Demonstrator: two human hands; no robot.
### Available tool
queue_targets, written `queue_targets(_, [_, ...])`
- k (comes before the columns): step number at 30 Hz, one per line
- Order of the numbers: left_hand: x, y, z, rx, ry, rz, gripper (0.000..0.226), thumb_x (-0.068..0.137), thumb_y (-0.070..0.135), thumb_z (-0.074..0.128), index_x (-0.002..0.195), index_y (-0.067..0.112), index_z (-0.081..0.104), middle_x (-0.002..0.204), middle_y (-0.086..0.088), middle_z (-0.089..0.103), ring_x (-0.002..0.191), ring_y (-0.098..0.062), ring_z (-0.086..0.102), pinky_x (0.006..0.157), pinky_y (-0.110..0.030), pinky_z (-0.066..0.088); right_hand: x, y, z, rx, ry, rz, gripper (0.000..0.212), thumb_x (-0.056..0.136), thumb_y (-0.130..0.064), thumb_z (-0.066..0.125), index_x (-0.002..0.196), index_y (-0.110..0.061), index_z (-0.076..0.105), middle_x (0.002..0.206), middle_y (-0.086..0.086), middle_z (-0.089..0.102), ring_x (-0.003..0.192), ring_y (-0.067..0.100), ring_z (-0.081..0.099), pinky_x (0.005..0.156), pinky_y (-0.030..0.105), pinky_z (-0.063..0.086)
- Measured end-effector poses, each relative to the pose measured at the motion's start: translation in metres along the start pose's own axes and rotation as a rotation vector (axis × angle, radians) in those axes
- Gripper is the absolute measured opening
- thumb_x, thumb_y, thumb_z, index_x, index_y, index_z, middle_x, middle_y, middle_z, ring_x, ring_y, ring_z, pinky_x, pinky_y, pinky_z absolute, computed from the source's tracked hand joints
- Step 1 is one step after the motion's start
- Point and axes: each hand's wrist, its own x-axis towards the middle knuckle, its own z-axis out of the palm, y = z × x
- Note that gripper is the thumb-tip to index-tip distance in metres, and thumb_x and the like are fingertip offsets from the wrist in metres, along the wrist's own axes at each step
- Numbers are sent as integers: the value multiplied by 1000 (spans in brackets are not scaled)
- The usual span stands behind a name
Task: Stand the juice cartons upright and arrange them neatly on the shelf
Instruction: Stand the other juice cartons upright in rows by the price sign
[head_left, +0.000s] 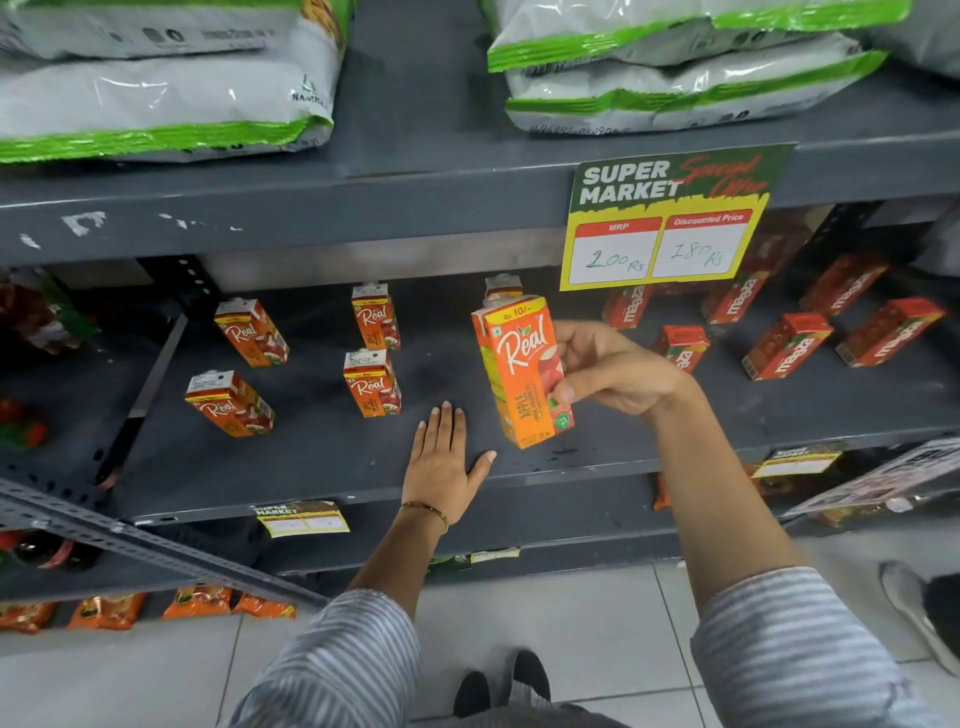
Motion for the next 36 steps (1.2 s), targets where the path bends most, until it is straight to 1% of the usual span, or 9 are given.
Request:
queue_targets(6, [0, 0, 1, 2, -25, 3, 75, 92, 57, 23, 146, 9, 4, 158, -12, 6, 146, -26, 3, 117, -36, -2, 13, 56, -22, -157, 504, 55, 32, 74, 8, 69, 95, -14, 63, 90, -1, 73, 86, 13, 69, 84, 25, 53])
queue_targets(11, [-1, 0, 1, 2, -18, 9, 74, 92, 57, 23, 146, 8, 3, 158, -12, 5, 146, -26, 2, 116, -34, -6, 36, 93, -31, -195, 772, 101, 36, 71, 13, 71, 98, -6, 57, 103, 19, 66, 94, 27, 64, 86, 36, 54])
queue_targets(16, [-1, -2, 2, 0, -5, 9, 75, 92, 57, 22, 146, 8, 4, 158, -13, 6, 146, -27, 2, 115, -34, -7, 53, 100, -35, -271, 857, 80, 35, 72, 13, 69, 96, -7, 53, 100, 13, 65, 94, 21, 63, 67, 12, 54])
queue_targets(18, [-1, -2, 2, -4, -1, 13, 75, 92, 57, 22, 146, 8, 4, 158, -13, 6, 146, -27, 3, 115, -34, -6, 56, 103, -37, -283, 855, 94, 35, 73, 13, 69, 98, -7, 53, 105, 16, 66, 95, 21, 63, 71, 15, 54])
queue_targets(22, [0, -2, 3, -12, 7, 14, 75, 92, 57, 21, 146, 8, 5, 157, -13, 8, 146, -27, 4, 116, -35, -5, 58, 108, -41, -240, 867, 114, 42, 73, 13, 68, 110, 0, 54, 116, 22, 64, 109, 32, 62, 94, 40, 50])
queue_targets(27, [-1, -3, 5, -35, 11, 3, 75, 92, 57, 22, 146, 8, 5, 158, -12, 7, 146, -25, 3, 116, -34, -5, 53, 113, -34, -267, 893, 138, 58, 72, 8, 72, 125, -2, 52, 125, 16, 63, 116, 30, 60, 103, 45, 45])
queue_targets(30, [-1, -2, 2, -108, 27, -9, 73, 92, 55, 27, 146, 8, 10, 157, -12, 11, 146, -24, 5, 115, -32, -5, 51, 125, -18, -272, 1035, 149, 59, 72, -3, 76, 126, -6, 53, 128, 11, 62, 118, 22, 58, 105, 36, 43])
queue_targets(33, [-10, -2, -2, -301, 113, -132, 65, 93, 49, 37, 142, 8, 25, 153, -11, 27, 144, -24, 16, 117, -32, 1, 58, 134, 2, -300, 1105, 139, 52, 71, -15, 79, 118, -12, 57, 118, 6, 68, 108, 16, 62, 90, 23, 43])
queue_targets(36, [-23, -8, -6, -483, 253, -335, 59, 91, 40, 48, 137, 5, 35, 146, -15, 38, 141, -28, 23, 118, -38, 11, 70, 136, 12, -358, 1150, 162, 55, 70, -25, 80, 117, -14, 53, 111, 4, 69, 103, 21, 64, 86, 25, 44])
